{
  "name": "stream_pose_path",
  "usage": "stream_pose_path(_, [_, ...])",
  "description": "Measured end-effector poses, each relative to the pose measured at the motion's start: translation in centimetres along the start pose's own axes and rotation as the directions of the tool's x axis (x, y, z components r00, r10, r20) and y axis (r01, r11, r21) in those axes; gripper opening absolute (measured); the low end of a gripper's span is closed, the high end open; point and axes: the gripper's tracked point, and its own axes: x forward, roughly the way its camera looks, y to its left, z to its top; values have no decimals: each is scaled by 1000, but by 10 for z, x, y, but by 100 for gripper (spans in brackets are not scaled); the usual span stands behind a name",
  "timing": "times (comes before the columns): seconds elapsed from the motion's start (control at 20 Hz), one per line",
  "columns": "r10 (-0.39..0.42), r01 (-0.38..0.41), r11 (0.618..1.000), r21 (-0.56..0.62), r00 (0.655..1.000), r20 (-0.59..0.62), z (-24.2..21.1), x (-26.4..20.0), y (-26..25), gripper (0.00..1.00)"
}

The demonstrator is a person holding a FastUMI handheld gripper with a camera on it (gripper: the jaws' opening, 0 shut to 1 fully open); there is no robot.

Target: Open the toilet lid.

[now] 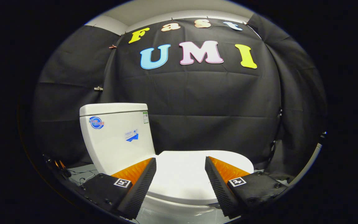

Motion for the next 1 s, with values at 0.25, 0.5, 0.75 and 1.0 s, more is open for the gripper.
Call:
stream_pose_path(0.25, [3,-3,995,-103,1000,1,5,0,-9,99])
stream_pose_path(0.5, [-26,20,995,-100,998,-63,-17,-6,-42,99])
stream_pose_path(0.75, [-97,85,992,-92,987,-129,-39,-12,-74,99])
stream_pose_path(1.0, [-130,114,990,-88,972,-198,-68,-20,-95,99])
